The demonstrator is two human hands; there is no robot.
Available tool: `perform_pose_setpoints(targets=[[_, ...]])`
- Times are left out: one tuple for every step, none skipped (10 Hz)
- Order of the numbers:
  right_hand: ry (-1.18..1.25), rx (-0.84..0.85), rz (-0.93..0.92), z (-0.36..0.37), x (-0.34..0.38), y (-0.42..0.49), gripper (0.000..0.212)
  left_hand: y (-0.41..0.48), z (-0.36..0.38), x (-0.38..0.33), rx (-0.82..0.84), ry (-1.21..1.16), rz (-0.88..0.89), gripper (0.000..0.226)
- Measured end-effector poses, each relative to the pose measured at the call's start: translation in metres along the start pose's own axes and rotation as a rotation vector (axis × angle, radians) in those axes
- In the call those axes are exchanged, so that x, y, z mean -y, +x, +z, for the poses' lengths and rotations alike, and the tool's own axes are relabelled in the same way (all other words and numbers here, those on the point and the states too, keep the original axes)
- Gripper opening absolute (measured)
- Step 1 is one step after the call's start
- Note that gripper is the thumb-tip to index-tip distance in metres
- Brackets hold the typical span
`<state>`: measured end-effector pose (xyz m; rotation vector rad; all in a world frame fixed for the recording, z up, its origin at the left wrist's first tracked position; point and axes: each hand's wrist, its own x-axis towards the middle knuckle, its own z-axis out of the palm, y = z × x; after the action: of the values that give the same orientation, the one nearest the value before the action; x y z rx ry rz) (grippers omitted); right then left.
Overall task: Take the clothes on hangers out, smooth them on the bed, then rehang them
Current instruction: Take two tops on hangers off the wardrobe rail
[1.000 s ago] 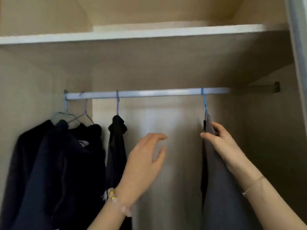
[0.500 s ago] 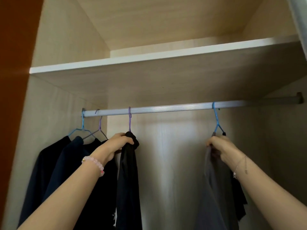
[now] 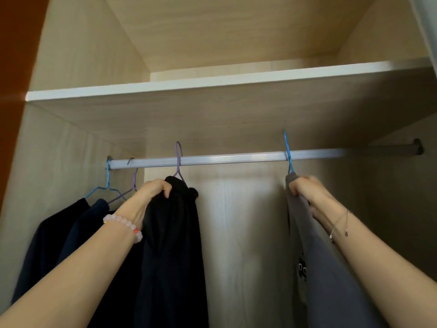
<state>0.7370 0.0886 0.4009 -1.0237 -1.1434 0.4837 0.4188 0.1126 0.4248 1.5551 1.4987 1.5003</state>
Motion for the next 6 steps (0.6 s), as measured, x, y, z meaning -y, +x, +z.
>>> perform_pose_setpoints(targets=[[-0.013, 0.056, -0.029, 0.003, 0.009, -0.019, 0.033, -0.008, -0.014, -0.004, 0.046, -0.065, 0.041, 0.014], [-0.069, 0.189, -0.060, 0.010, 0.003, -0.053, 0.023, -0.001, -0.024, 0.015, 0.102, -0.138, 0.124, 0.031], [-0.083, 0.269, -0.033, 0.019, -0.017, -0.071, 0.024, -0.014, -0.025, 0.041, 0.140, -0.138, 0.153, 0.047], [-0.103, 0.365, -0.007, 0.030, -0.062, -0.100, 0.066, -0.049, -0.022, 0.099, 0.200, -0.330, 0.128, 0.068], [-0.064, 0.497, 0.058, 0.034, -0.114, -0.139, 0.054, -0.093, -0.017, 0.160, 0.269, -0.405, 0.128, 0.082], [-0.005, 0.594, 0.177, 0.029, -0.165, -0.167, 0.050, -0.134, -0.010, 0.208, 0.307, -0.419, 0.091, 0.081]])
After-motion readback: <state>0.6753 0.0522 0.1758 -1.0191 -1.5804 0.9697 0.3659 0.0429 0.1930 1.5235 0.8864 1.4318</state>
